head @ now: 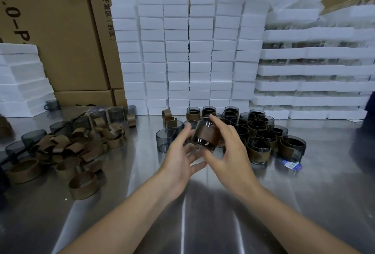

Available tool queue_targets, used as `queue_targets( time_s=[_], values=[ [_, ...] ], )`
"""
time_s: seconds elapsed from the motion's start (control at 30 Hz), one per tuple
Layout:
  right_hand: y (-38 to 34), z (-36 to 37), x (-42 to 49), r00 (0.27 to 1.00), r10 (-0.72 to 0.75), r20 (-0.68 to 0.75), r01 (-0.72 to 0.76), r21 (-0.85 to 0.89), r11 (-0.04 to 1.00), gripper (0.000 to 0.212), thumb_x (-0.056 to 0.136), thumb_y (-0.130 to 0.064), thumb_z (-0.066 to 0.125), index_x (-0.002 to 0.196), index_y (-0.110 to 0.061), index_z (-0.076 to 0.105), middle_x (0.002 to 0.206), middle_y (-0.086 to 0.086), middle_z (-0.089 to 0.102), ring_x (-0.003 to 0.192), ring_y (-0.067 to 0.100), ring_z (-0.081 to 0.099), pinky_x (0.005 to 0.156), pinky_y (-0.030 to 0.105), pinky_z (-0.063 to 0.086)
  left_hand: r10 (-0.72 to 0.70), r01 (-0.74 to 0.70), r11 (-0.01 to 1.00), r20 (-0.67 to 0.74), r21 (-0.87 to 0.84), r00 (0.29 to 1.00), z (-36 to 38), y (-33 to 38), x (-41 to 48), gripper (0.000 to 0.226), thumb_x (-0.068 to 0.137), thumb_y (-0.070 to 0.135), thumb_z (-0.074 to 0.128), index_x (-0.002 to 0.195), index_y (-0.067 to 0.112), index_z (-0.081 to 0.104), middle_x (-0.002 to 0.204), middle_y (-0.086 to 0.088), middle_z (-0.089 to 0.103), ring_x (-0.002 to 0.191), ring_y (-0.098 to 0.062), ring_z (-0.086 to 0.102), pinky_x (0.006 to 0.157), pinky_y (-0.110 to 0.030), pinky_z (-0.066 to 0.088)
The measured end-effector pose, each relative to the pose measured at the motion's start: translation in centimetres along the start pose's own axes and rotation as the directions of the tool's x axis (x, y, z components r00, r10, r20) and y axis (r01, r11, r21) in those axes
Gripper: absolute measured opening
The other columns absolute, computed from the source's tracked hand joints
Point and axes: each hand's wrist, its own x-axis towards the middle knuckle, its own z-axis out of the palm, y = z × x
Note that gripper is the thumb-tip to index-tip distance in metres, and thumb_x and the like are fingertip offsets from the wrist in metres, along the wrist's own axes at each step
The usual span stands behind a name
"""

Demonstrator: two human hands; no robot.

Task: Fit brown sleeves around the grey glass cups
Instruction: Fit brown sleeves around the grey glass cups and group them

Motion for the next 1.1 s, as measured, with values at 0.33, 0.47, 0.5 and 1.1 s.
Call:
queue_targets(
  time_s=[0.33, 0.47, 0.5, 1.1],
  values=[
    [0.4, 0.2, -0.2, 1.000, 0.011, 0.029, -0.012, 0.015, 1.000, 0.083, 0.096, -0.036, 0.076, 0.163, -0.057, 0.031, 0.142, -0.025, 0.059, 0.131, 0.002, 0.060, 0.104, 0.014, 0.047, -0.059, 0.064, 0.992, 0.048, -0.106, 0.997, 0.0, -0.2, 0.5, 0.064, 0.108, 0.065, 0.043, 0.127, 0.017, 0.080, 0.132, -0.015, 0.076, 0.119, -0.030, 0.076, 0.098, -0.043, 0.061],
    [0.2, 0.3, -0.5, 1.000, -0.010, 0.014, 0.010, -0.034, 0.999, 0.080, 0.097, -0.039, 0.072, 0.162, -0.061, 0.029, 0.140, -0.028, 0.053, 0.131, 0.001, 0.058, 0.099, 0.008, 0.045, -0.059, 0.065, 0.994, 0.064, -0.092, 0.996, 0.0, -0.4, 0.7, 0.064, 0.104, 0.071, 0.044, 0.119, 0.025, 0.085, 0.133, -0.012, 0.077, 0.124, -0.030, 0.074, 0.090, -0.040, 0.065],
    [0.1, 0.4, -0.6, 1.000, -0.016, 0.005, 0.016, -0.049, 0.999, 0.081, 0.097, -0.037, 0.072, 0.162, -0.060, 0.030, 0.140, -0.027, 0.050, 0.132, 0.001, 0.057, 0.099, 0.004, 0.043, -0.045, 0.050, 0.995, 0.064, -0.086, 0.997, 0.0, -0.3, 0.6, 0.061, 0.102, 0.072, 0.048, 0.119, 0.026, 0.085, 0.133, -0.012, 0.077, 0.126, -0.031, 0.072, 0.092, -0.040, 0.064],
    [0.6, 0.0, -0.7, 0.997, 0.074, 0.028, -0.071, -0.073, 0.995, 0.080, 0.094, -0.013, 0.074, 0.156, -0.053, 0.042, 0.140, -0.023, 0.059, 0.131, -0.001, 0.057, 0.106, 0.012, 0.045, 0.246, -0.240, 0.921, 0.020, 0.306, 0.969, -1.1, -0.6, 0.9, 0.045, 0.088, 0.061, 0.074, 0.124, 0.034, 0.073, 0.112, 0.009, 0.082, 0.108, -0.008, 0.076, 0.090, -0.035, 0.059]
  ],
)
